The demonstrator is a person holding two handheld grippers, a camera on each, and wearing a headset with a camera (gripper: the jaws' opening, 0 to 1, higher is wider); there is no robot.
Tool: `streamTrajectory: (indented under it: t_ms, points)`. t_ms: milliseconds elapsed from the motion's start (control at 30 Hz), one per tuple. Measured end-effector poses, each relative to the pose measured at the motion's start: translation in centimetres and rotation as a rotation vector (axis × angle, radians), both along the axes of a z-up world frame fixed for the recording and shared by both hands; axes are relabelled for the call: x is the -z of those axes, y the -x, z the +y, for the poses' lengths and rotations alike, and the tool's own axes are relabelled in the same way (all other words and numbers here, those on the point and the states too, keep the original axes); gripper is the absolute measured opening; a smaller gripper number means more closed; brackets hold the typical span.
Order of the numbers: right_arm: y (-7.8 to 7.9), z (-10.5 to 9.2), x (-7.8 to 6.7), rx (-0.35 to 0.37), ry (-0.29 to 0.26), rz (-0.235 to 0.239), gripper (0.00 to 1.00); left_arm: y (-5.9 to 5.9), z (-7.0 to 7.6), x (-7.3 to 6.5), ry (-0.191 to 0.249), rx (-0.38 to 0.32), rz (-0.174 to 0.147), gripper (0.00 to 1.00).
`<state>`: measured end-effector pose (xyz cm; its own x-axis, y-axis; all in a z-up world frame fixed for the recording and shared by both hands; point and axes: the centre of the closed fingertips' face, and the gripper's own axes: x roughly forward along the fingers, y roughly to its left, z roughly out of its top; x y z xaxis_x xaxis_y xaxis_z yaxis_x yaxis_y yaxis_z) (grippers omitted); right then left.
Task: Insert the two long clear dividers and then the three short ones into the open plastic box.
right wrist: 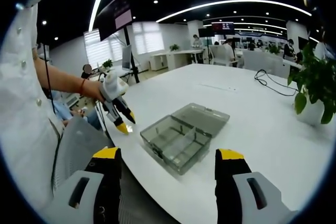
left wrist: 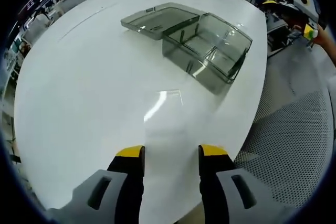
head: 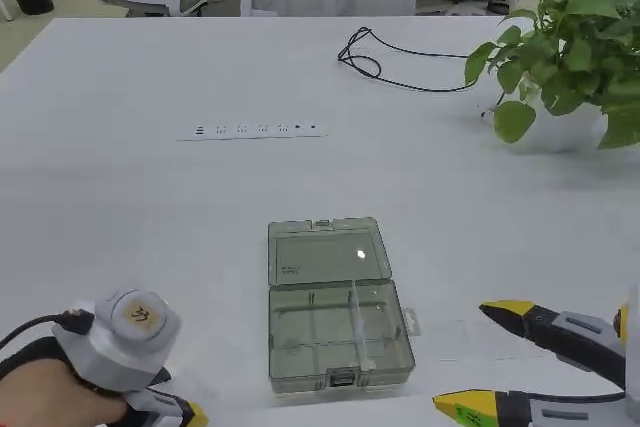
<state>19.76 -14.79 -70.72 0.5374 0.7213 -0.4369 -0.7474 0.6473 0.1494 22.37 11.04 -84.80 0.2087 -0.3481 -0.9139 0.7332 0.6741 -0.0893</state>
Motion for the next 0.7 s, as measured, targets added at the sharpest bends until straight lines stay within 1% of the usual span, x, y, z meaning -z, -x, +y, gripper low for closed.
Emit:
streamTrajectory:
  t_ms: [100, 267, 367, 400, 600, 700]
  points:
    - [-0.04, 0.0, -0.02, 0.004, -0.003, 0.0, 0.73, -0.14, 0.1, 0.03, -0.014, -0.01, 0.002, 0.38]
    - [-0.27, 0.1, -0.03, 0.008, -0.007, -0.003, 0.73, -0.31, 0.32, 0.21, -0.061, -0.009, -0.017, 0.33]
    - [-0.31, 0.21, -0.01, 0.007, -0.006, -0.003, 0.72, -0.24, 0.26, 0.2, -0.076, -0.012, -0.021, 0.33]
    - [-0.32, 0.23, 0.0, 0.007, -0.007, -0.003, 0.72, -0.26, 0.35, 0.23, -0.088, -0.011, -0.023, 0.32]
    - [-0.31, 0.27, 0.1, 0.005, -0.007, 0.001, 0.72, -0.33, 0.43, 0.23, -0.09, -0.036, -0.01, 0.32]
    - [-0.27, 0.3, 0.2, 0.004, -0.004, 0.004, 0.72, -0.29, 0.51, 0.21, -0.091, -0.038, 0.006, 0.32]
